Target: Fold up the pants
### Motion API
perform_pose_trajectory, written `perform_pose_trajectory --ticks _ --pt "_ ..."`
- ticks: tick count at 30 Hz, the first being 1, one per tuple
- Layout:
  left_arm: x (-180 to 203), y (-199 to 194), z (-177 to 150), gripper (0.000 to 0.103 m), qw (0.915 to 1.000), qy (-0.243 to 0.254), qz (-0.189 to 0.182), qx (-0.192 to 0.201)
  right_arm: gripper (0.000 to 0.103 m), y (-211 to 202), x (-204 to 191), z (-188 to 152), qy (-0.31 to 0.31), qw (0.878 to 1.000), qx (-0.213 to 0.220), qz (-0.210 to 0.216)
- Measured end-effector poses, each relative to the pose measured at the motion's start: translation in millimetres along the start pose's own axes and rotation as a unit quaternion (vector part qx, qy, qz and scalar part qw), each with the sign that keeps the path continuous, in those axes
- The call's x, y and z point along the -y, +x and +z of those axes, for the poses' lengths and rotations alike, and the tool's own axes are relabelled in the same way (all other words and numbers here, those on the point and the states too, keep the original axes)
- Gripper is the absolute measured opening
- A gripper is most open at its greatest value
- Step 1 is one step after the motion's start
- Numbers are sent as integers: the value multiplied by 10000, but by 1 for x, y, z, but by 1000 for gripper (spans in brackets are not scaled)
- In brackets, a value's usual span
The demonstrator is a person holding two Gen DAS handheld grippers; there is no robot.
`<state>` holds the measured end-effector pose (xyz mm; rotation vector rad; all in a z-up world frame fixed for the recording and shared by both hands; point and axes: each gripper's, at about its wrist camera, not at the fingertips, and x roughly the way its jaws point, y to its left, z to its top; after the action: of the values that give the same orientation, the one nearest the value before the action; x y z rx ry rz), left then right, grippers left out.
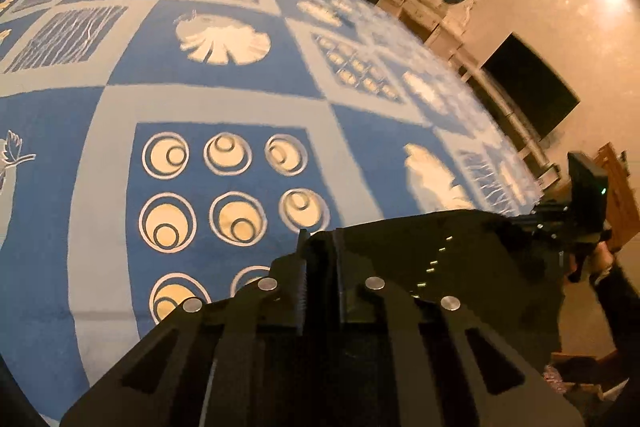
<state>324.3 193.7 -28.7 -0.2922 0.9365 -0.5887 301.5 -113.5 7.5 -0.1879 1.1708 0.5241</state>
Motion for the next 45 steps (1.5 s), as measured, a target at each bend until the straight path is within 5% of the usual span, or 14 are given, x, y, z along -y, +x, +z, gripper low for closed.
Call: perform_pose_trajectory --ticks 7,11,17,22,25,27,29,32,34,35,38,42,45 --pt "23 -67 -18 10 9931 -47 -954 683 8 -62 -50 -33 -224 9953 869 -352" --pt "42 -101 -49 10 9892 13 -1206 837 8 -83 -83 -71 -359 9905 1194 -588" --pt "57 -139 -125 11 9881 -168 -1326 760 11 -79 -131 -142 -431 9883 1282 -709" --pt "48 -137 -181 15 9918 -629 -1059 338 14 -50 -157 -184 -568 9918 882 -730" --pt "42 -136 -209 16 9912 -974 -871 205 18 -36 -164 -200 -566 9935 638 -760" --pt "38 -143 -218 18 9893 -1175 -821 275 39 -38 -169 -206 -565 9939 644 -694" --pt "33 -154 -229 18 9848 -1473 -822 427 53 -48 -167 -208 -282 9965 685 -392" --pt "39 -169 -233 18 9795 -1713 -804 684 57 -63 -150 -212 567 9945 837 285" --pt "46 -171 -233 19 9754 -1868 -884 766 57 -66 -120 -218 1787 9736 915 1087" --pt "53 -167 -232 19 9728 -1997 -914 737 57 -65 -103 -226 2536 9501 949 1550" --pt "68 -152 -232 19 9698 -2177 -878 665 57 -57 -79 -243 3607 9034 1013 2085" --pt "73 -137 -238 21 9634 -2511 -653 677 57 -52 -76 -250 3955 8885 1028 2090" --pt "70 -133 -242 34 9573 -2750 -384 798 57 -48 -78 -257 4198 8764 1044 2118"
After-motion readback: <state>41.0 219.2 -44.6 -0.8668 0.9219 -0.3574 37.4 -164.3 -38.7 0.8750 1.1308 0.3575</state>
